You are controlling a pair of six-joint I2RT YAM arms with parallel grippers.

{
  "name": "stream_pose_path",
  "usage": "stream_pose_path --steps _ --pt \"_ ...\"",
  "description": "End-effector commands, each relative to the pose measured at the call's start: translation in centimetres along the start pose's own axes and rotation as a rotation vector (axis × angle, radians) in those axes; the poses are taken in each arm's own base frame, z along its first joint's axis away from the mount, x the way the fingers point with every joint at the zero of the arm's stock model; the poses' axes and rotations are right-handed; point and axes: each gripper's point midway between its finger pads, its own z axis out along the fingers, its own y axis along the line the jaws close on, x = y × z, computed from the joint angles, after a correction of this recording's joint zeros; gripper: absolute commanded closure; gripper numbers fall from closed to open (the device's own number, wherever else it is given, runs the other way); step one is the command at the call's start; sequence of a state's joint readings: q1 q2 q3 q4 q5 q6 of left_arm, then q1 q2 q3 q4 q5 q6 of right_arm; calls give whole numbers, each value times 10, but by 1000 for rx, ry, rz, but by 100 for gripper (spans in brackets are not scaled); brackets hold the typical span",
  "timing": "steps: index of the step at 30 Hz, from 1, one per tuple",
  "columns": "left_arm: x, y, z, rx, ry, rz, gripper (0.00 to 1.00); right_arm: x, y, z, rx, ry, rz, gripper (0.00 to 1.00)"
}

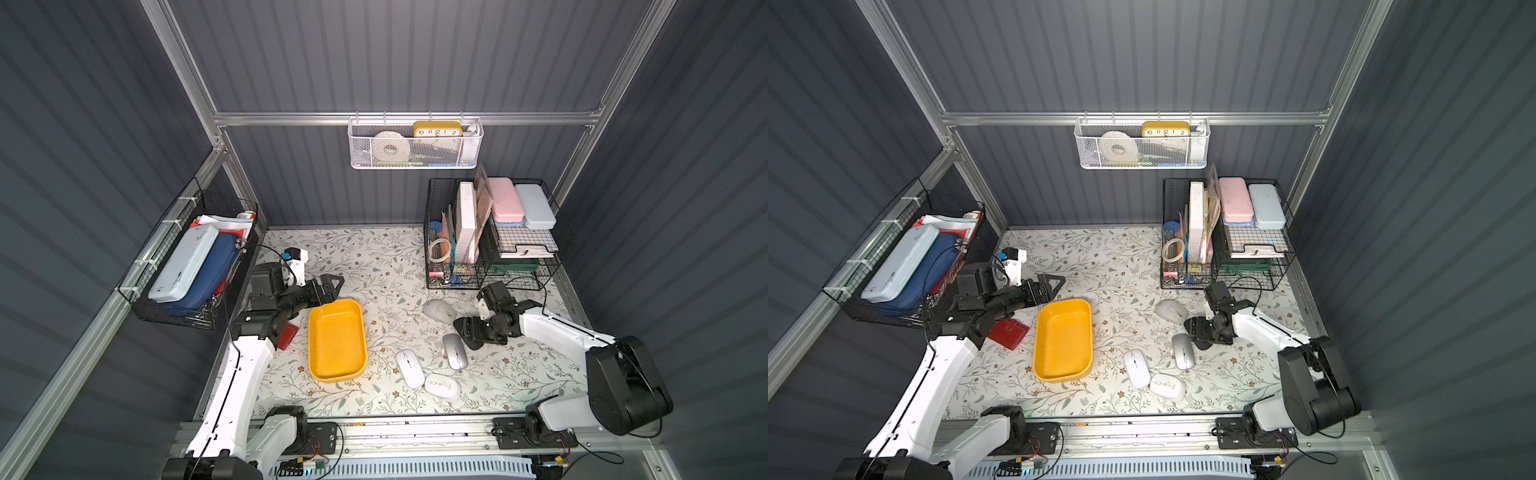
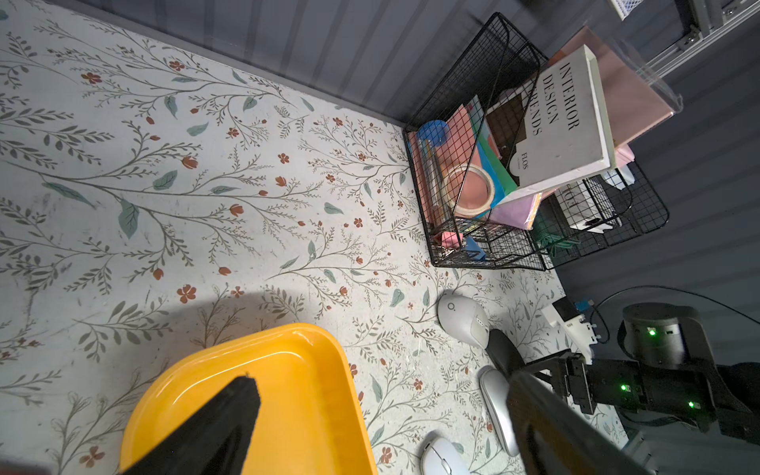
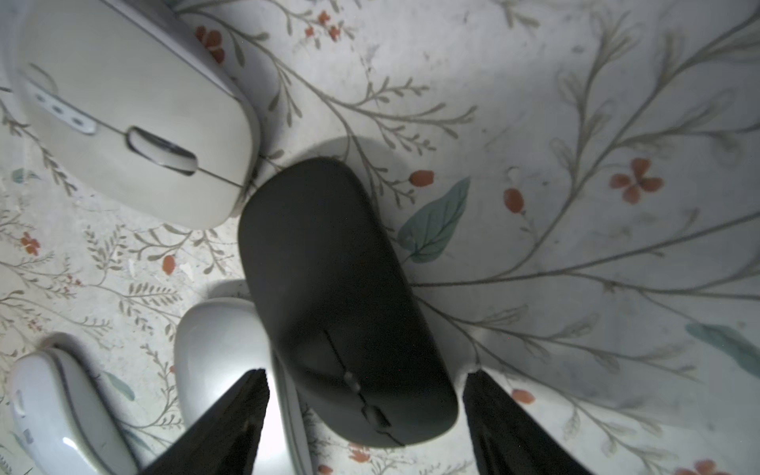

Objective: Put the mouse in the storage box
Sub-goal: Pick up the mouse from the center of the board.

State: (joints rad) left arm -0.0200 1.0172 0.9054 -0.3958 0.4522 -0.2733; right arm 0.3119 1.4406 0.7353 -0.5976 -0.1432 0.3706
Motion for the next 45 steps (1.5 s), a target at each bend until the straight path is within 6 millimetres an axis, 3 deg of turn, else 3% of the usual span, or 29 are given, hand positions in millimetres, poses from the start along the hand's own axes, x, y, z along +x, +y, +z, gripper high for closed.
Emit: stream_pose_path --steps 1,14,28,32,34,36,40,43,45 --pt "8 0 2 8 23 8 1 -8 6 -1 27 -17 -35 20" --pt "11 4 6 2 40 -6 1 -14 8 15 150 27 -77 22" --pt "11 12 8 -38 40 -18 1 -12 8 23 198 37 -71 45" --pt "12 8 9 -24 42 -13 1 -25 14 5 169 -48 -94 46" --pt "11 5 9 -6 41 -7 1 -37 24 -14 129 -129 -139 48" --pt "11 -11 8 81 53 7 1 -46 35 -34 77 -209 -181 52" --pt "13 -41 10 245 98 17 1 -56 85 -78 -207 -388 -272 56" --pt "15 -60 16 346 147 6 1 -45 124 -112 -406 -501 -416 55" --pt "19 -73 21 382 172 25 1 -34 140 -126 -447 -545 -520 55"
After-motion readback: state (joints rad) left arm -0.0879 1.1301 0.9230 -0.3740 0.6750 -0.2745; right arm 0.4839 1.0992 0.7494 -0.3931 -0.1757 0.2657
